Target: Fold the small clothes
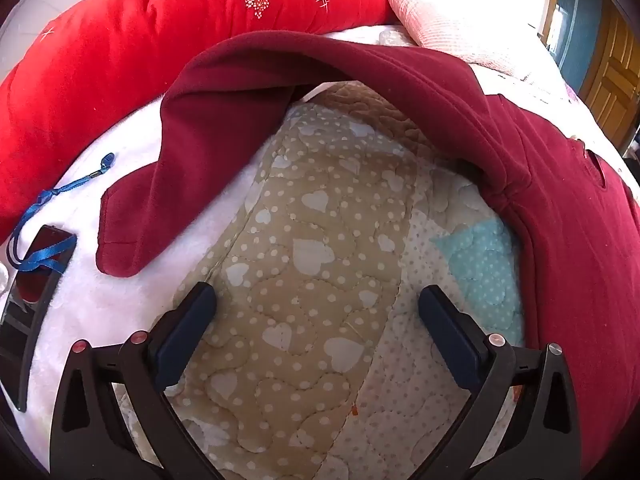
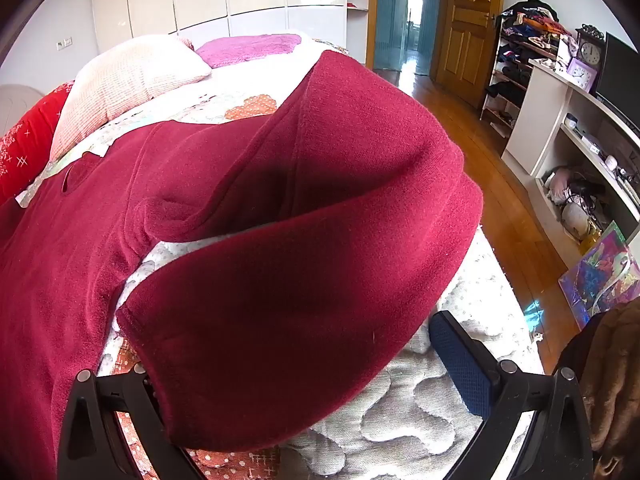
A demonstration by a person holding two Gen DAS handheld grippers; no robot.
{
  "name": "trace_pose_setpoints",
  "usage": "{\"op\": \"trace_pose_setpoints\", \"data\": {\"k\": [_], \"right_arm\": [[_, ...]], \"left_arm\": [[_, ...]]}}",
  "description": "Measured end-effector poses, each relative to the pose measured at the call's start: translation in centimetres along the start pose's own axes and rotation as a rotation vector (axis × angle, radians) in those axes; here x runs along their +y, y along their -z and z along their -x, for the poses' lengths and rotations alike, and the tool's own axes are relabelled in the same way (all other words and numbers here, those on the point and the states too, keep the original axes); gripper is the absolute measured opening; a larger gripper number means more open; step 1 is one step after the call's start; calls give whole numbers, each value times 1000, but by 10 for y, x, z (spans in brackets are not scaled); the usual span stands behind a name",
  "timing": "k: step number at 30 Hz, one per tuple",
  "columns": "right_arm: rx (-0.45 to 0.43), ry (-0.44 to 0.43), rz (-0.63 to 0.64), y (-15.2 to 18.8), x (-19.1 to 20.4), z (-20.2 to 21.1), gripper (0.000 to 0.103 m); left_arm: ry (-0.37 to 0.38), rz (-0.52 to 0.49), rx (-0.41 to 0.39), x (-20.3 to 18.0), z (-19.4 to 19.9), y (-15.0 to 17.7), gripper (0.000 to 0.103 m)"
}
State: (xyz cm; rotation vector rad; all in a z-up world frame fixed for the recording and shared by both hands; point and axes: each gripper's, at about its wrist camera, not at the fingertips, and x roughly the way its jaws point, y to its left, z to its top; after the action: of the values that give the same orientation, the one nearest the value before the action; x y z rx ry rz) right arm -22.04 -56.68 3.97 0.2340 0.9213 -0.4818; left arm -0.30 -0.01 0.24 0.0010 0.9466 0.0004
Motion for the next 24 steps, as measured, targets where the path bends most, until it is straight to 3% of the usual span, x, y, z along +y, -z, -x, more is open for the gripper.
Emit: {"op": "trace_pose_setpoints", "data": {"k": [10, 16, 21, 24], "right_arm": [[-1, 0, 0, 0, 0, 0, 103], [-1, 1, 0, 0, 0, 0, 103], [-2, 1, 0, 0, 0, -1, 103], [-1, 2, 1, 0, 1, -2, 103]], "left_arm": [[-17, 10, 54, -5, -1, 9, 102], [-54, -7, 13, -17, 33, 27, 102], [-23, -33, -72, -37, 74, 41, 102], [58, -29, -69, -44, 91, 45, 102]]}}
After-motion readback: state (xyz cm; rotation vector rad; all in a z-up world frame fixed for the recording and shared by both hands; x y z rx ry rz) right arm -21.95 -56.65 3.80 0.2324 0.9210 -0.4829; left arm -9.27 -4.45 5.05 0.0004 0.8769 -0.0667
